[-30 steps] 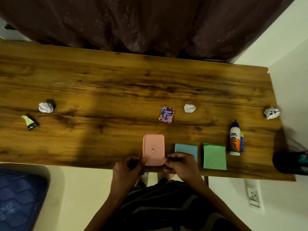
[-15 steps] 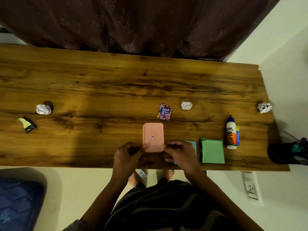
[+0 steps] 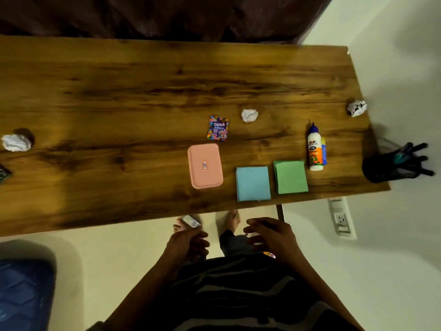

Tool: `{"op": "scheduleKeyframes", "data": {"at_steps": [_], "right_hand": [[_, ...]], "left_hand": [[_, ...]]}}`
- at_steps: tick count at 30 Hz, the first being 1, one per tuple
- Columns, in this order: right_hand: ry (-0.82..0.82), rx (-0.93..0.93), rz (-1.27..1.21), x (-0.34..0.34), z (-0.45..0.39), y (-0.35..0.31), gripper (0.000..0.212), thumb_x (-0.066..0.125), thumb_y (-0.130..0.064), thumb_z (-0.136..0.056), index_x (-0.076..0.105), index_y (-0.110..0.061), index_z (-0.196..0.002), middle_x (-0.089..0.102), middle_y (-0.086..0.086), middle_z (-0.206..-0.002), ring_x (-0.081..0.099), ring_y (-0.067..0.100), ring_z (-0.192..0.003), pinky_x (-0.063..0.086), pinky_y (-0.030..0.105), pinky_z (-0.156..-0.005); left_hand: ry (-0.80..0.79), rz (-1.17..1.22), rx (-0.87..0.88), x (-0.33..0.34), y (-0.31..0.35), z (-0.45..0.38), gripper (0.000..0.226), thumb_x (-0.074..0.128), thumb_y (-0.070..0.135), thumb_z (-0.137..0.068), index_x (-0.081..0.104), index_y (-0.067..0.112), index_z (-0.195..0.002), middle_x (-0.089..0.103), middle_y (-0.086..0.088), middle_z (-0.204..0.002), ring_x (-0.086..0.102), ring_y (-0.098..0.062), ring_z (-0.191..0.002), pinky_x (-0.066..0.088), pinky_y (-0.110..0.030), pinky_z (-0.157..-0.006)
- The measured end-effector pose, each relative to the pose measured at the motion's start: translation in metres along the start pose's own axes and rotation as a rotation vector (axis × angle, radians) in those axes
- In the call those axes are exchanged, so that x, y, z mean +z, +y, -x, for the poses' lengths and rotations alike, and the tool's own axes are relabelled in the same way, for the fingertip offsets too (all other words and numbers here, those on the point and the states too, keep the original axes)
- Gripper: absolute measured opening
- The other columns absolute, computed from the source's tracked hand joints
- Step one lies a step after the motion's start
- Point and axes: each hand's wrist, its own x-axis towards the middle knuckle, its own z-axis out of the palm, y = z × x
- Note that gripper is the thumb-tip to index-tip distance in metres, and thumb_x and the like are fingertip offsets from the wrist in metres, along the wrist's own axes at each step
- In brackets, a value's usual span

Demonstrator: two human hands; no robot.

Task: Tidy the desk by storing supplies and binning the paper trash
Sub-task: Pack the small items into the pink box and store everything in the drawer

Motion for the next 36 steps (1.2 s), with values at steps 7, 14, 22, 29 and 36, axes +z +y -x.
{"op": "scheduleKeyframes", "data": {"at_steps": [7, 14, 22, 29, 36], "right_hand": [[-0.168, 0.262, -0.444, -0.035, -0.032, 0.036, 0.031, 0.043, -0.018, -0.106, 0.065, -0.004, -0.122, 0.073, 0.018, -0.118, 0.068, 0.038, -0.111, 0.054, 0.043, -0.093], [-0.142, 0.351, -0.547, -0.063, -0.084, 0.064, 0.032, 0.042, -0.010, -0.097, 0.061, 0.000, -0.121, 0.072, 0.018, -0.114, 0.070, 0.033, -0.099, 0.056, 0.036, -0.075], [-0.188, 0.315, -0.610, -0.089, -0.096, 0.102, 0.029, 0.043, -0.011, -0.093, 0.063, -0.004, -0.112, 0.076, 0.014, -0.108, 0.072, 0.030, -0.093, 0.057, 0.032, -0.071], [-0.088, 0.260, -0.863, -0.099, -0.101, 0.151, 0.054, 0.053, -0.049, -0.096, 0.064, -0.004, -0.124, 0.072, 0.017, -0.120, 0.067, 0.034, -0.112, 0.054, 0.040, -0.082], [0.024, 0.239, -1.287, -0.068, -0.163, 0.174, 0.085, 0.043, -0.075, -0.090, 0.055, -0.003, -0.135, 0.061, 0.020, -0.130, 0.057, 0.039, -0.119, 0.045, 0.050, -0.104]], "left_hand": [[-0.077, 0.894, -0.124, 0.022, -0.025, -0.037, 0.066, 0.054, 0.054, -0.099, 0.055, 0.000, -0.137, 0.066, -0.030, -0.124, 0.070, -0.044, -0.107, 0.049, -0.047, -0.103], [0.053, 1.108, 0.025, 0.068, -0.033, -0.058, 0.088, 0.055, 0.074, -0.088, 0.053, 0.005, -0.142, 0.058, -0.027, -0.139, 0.059, -0.044, -0.125, 0.039, -0.049, -0.118], [0.111, 1.202, 0.140, 0.101, -0.052, -0.066, 0.092, 0.060, 0.081, -0.078, 0.059, 0.008, -0.135, 0.064, -0.024, -0.131, 0.064, -0.041, -0.121, 0.046, -0.048, -0.111], [0.119, 1.211, 0.177, 0.092, -0.079, -0.071, 0.094, 0.059, 0.081, -0.079, 0.058, 0.005, -0.134, 0.061, -0.023, -0.136, 0.061, -0.041, -0.125, 0.046, -0.047, -0.111], [0.128, 1.313, 0.238, 0.071, -0.083, -0.136, 0.098, 0.055, 0.086, -0.076, 0.060, 0.008, -0.135, 0.058, -0.015, -0.144, 0.057, -0.033, -0.131, 0.042, -0.043, -0.112]]}}
